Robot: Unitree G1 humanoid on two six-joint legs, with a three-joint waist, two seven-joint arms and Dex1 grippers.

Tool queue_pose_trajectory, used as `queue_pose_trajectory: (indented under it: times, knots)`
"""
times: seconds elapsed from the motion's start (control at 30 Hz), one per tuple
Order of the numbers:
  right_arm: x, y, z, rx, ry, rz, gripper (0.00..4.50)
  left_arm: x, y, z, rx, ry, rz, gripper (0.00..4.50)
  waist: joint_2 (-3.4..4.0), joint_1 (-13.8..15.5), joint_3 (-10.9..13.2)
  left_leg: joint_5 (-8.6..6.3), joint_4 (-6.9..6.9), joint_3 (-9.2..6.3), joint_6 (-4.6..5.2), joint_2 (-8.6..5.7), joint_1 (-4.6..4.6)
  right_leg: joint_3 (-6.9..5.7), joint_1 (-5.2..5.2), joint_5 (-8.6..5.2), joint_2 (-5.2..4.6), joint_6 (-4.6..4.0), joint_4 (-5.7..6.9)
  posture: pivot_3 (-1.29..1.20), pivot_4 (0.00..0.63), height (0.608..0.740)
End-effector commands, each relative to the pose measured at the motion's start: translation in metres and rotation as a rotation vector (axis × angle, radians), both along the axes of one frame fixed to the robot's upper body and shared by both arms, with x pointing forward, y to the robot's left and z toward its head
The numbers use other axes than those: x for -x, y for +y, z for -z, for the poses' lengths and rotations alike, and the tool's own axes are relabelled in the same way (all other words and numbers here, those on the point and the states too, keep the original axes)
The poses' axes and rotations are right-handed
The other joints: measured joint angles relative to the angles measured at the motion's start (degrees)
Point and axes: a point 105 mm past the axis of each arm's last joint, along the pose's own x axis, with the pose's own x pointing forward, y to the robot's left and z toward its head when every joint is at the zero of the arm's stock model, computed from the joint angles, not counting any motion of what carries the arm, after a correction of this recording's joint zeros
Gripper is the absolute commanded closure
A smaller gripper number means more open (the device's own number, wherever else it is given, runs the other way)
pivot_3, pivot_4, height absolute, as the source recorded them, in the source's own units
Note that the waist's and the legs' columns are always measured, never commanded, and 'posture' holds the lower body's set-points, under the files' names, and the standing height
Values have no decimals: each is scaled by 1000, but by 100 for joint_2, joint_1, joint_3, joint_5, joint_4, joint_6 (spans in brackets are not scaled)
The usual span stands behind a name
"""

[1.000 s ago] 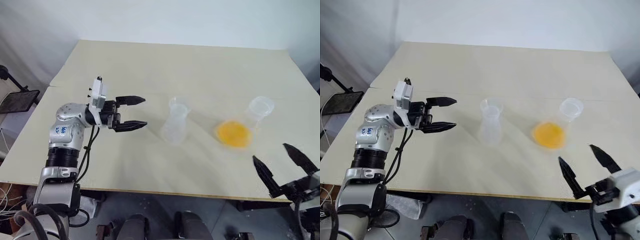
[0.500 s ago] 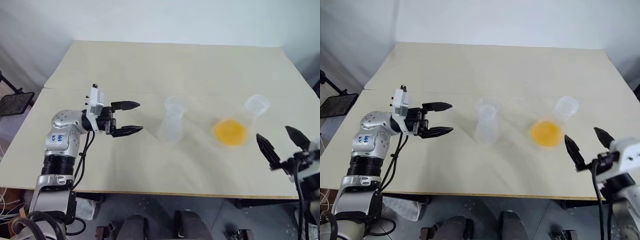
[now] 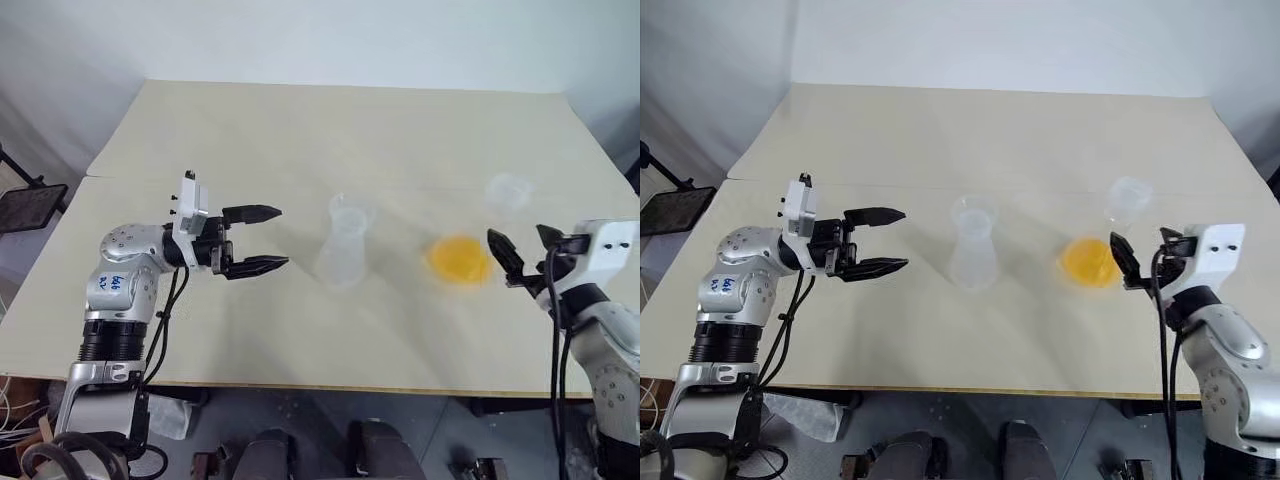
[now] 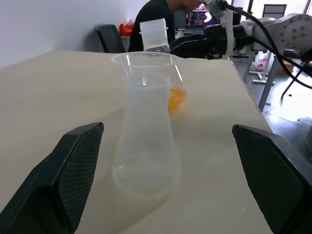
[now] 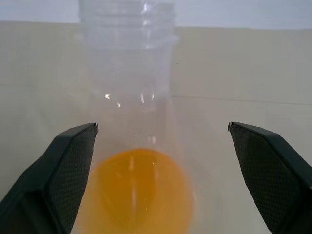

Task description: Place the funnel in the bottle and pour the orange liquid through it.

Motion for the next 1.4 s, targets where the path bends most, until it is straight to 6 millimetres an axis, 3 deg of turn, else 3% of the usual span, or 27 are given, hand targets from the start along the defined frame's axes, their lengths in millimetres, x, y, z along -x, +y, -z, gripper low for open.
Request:
queue_pose_trajectory:
  times: [0.03,0.33,1.0,1.23,1.4]
  knots:
    - [-1,3,-6,9,-30,-9,0,5,0,-13,18,-56,11,8,0,5,0,0,0,0,0,0,0,0,1,0,0,0,0,0,150,740]
    - [4,7,-6,-6,-44,-53,0,4,3,-16,20,-68,5,8,0,4,0,-1,0,0,1,0,-1,0,1,0,-1,0,-2,0,150,740]
    - [-21,19,-20,-55,-105,-67,0,4,-4,-17,26,-77,40,8,1,-4,1,-1,-3,-1,1,0,-1,-2,-1,0,-1,0,-3,0,150,740]
    - [-21,23,-22,-65,-125,-80,1864,6,-5,-17,29,-81,48,0,1,-4,1,-1,-2,-1,1,0,-2,-1,-1,0,-1,0,-4,0,150,740]
    - [-18,29,-24,-66,-138,-121,1878,8,-4,-16,25,-78,48,0,2,-5,1,-1,-3,-1,1,0,-2,-1,-1,0,-1,0,-4,0,150,740]
